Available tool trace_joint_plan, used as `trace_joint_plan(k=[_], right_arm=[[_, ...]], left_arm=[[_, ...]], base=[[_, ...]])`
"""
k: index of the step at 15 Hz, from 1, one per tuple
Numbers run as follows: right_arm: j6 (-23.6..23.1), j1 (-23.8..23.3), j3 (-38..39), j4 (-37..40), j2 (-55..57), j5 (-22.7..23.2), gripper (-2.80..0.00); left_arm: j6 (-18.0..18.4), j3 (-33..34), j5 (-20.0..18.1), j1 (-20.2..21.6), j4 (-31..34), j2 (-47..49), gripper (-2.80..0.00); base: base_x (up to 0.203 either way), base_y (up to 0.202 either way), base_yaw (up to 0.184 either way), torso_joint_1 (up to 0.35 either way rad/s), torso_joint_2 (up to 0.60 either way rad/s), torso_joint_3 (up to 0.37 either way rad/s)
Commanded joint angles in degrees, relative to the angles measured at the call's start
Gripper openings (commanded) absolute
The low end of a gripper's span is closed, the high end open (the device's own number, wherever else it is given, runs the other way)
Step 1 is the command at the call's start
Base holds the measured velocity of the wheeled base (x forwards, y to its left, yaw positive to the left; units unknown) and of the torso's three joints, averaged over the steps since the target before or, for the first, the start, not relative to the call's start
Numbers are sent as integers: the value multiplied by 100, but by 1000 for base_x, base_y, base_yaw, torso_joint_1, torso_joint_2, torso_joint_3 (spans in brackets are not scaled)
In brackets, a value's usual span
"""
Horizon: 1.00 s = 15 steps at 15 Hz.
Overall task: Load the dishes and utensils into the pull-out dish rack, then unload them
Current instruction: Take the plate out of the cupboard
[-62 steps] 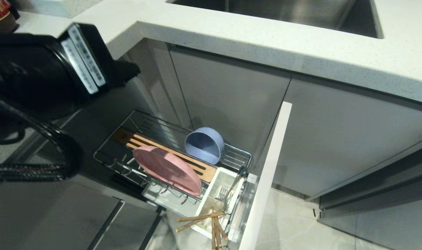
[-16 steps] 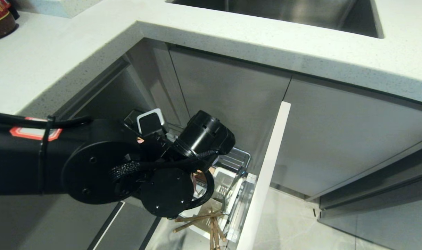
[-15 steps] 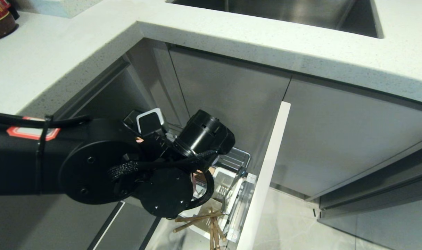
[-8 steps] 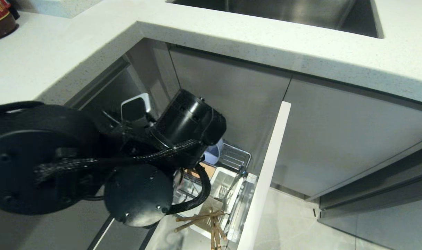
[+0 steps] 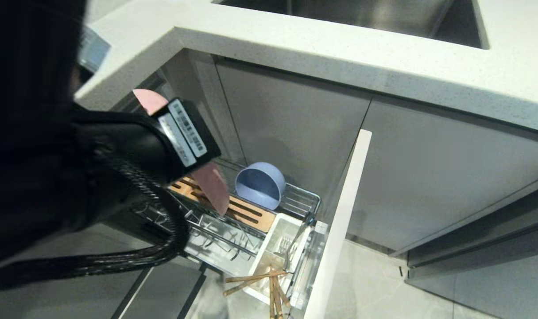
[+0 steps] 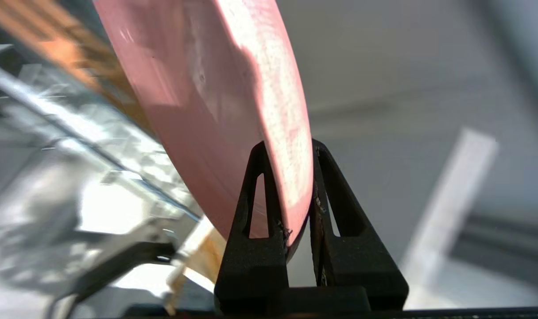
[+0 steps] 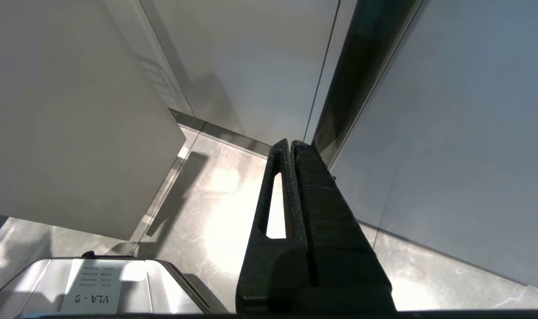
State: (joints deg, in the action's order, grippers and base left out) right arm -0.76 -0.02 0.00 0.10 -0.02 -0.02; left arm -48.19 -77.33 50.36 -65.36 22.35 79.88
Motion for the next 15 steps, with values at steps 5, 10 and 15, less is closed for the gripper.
trace_joint_plan(k=[5, 10, 15], right_arm=[[-3, 2, 0, -1, 2, -3, -280], [-3, 0, 0, -1, 2, -2, -280], [-3, 2, 0, -1, 2, 2, -280]], left_arm=[[1355, -293, -713, -234, -211, -1389, -280], [2896, -231, -870, 62, -1316, -2074, -280], [3527, -221, -910, 1005, -1914, -2271, -280]], base=[[0, 0, 0, 0, 0, 0], [0, 0, 0, 0, 0, 0], [0, 0, 0, 0, 0, 0]])
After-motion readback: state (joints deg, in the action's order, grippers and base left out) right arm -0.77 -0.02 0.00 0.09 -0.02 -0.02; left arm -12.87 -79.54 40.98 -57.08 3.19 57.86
